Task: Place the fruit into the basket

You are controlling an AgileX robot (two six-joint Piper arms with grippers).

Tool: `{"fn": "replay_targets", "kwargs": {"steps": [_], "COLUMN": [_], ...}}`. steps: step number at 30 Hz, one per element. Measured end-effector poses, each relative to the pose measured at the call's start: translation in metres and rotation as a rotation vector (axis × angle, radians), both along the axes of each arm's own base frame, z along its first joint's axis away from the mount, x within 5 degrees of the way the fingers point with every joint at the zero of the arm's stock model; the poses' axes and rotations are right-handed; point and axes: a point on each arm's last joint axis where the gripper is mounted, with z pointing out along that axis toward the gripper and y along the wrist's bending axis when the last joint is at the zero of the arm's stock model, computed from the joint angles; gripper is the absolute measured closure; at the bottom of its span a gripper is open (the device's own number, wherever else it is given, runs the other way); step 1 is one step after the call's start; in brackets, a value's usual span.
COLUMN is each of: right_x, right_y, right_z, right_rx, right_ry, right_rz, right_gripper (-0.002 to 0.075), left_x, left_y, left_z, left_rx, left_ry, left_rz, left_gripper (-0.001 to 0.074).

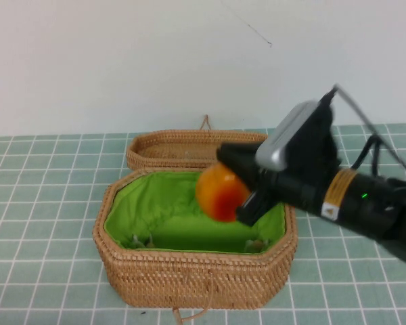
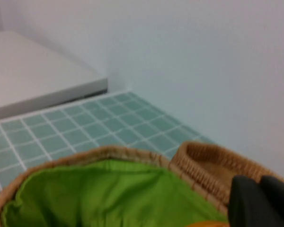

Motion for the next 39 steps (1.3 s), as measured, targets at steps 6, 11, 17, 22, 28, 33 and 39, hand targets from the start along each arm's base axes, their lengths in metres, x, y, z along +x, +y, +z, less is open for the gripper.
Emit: {"fn": "replay_targets", "kwargs": {"steps": [6,11,17,22,28,33,39], "right_x": [0.003,0.006,0.007,0.003,-0.014,-0.039,-0.077], "right_y": [0.017,0.021,0.021,0.018,-0.001,-0.036,-0.085], "right_z": [-0.047,-0.064,-0.063,-0.038,0.026,0.072,0.095], "right_rx": [-0.063,-0.054,-0.046,0.009,0.034,-0.086,-0.206], "right_ry": [0.089,0.146,0.155,0.136,0.059,0.071,0.128], "right_rz": [0.046,0.038,0.031,0.026,-0.031,-0.19,-0.384], "right_gripper": [0.0707,0.0697,0.055,0.048,0.057,0.0703,0.0726], "left_x": [0.0,0.0,0.0,0.0,0.0,0.0,0.0], "left_y": [0.0,0.0,0.0,0.0,0.0,0.0,0.0], "left_z": [0.0,0.0,0.0,0.0,0.0,0.0,0.0], "left_rx": [0.0,0.0,0.0,0.0,0.0,0.0,0.0], "left_ry": [0.0,0.0,0.0,0.0,0.0,0.0,0.0], "left_rz": [0.0,0.0,0.0,0.0,0.0,0.0,0.0], "left_gripper": [0.0735,0.0735,0.0735,0.0735,0.0735,0.0735,0.0735]}}
